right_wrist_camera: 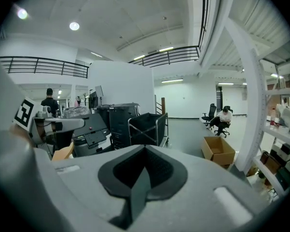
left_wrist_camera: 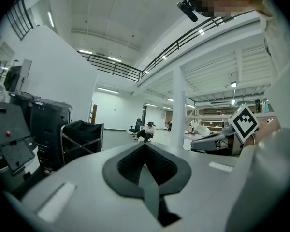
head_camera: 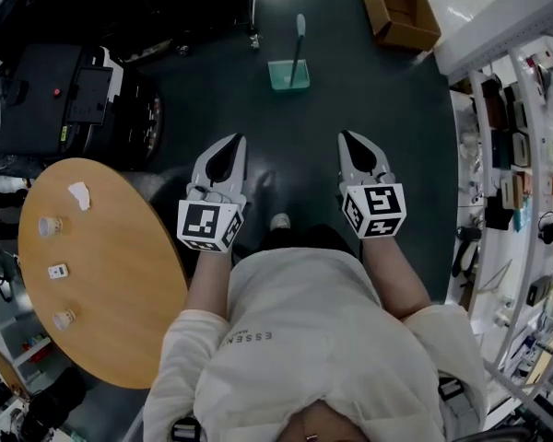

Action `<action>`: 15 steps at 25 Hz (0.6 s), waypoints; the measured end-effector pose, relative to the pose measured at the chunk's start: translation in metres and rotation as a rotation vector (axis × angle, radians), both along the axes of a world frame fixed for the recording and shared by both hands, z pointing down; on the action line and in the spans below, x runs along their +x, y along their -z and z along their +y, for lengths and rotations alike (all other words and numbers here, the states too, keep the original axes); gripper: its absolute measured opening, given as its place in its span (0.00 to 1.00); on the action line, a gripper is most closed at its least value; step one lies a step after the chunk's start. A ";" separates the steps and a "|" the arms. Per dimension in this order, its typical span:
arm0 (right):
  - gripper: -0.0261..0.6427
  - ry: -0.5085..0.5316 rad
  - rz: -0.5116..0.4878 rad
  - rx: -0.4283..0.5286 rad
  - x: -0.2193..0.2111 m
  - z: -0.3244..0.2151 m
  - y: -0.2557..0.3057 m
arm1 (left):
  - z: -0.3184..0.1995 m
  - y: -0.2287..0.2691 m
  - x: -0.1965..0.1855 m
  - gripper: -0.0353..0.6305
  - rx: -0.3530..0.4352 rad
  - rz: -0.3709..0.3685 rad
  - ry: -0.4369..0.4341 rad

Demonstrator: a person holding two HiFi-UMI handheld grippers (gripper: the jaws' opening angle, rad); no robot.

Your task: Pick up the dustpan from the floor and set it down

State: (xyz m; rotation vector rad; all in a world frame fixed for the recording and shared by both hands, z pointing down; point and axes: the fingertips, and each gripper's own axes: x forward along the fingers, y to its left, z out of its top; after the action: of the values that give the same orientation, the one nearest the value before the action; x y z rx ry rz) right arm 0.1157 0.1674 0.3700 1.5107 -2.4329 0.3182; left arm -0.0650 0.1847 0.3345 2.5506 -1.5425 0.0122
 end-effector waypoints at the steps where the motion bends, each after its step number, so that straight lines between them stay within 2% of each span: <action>1: 0.03 0.003 -0.003 0.000 0.001 0.002 0.000 | 0.001 0.000 0.000 0.08 0.001 -0.001 0.008; 5: 0.03 0.033 0.011 -0.013 0.006 0.011 -0.003 | 0.010 0.001 0.008 0.08 0.000 0.001 0.023; 9: 0.03 0.056 0.055 -0.005 0.007 0.011 -0.002 | 0.016 0.003 0.023 0.08 0.000 0.032 -0.013; 15: 0.03 0.103 0.050 0.034 -0.002 0.011 0.010 | 0.013 0.006 0.027 0.08 0.001 0.005 0.003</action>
State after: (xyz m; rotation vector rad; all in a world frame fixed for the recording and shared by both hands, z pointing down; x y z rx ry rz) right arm 0.1133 0.1780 0.3605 1.3828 -2.4780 0.2164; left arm -0.0383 0.1981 0.3284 2.5466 -1.5454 0.0045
